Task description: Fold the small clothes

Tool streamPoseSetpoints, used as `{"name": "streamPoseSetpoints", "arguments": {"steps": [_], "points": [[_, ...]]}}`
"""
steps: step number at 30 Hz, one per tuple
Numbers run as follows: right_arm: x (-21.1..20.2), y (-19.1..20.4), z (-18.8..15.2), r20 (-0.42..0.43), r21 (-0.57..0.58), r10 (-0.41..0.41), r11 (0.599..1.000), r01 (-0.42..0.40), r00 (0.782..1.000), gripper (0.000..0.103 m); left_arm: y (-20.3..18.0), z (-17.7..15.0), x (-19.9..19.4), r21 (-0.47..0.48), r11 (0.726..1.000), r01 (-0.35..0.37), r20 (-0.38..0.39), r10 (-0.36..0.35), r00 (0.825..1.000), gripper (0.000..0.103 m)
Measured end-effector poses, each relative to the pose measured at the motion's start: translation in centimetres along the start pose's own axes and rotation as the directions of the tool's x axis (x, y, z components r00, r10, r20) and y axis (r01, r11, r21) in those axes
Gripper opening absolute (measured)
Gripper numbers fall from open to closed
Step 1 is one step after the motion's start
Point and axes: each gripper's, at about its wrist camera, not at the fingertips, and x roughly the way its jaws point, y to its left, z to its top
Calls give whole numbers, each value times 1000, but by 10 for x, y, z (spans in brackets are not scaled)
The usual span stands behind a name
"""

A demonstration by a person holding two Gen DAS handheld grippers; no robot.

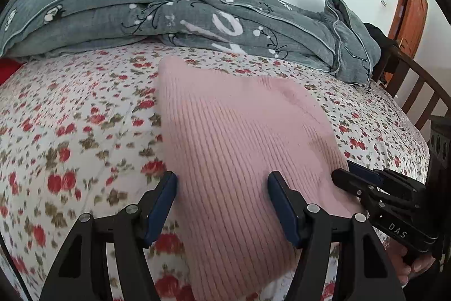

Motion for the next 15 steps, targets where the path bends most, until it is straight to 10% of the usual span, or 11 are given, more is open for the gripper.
{"name": "streamPoseSetpoints", "arguments": {"steps": [15], "points": [[-9, 6, -14, -62, 8, -37, 999, 38, 997, 28, 2, -23, -11, -88, 996, -2, -88, -6, 996, 66]]}}
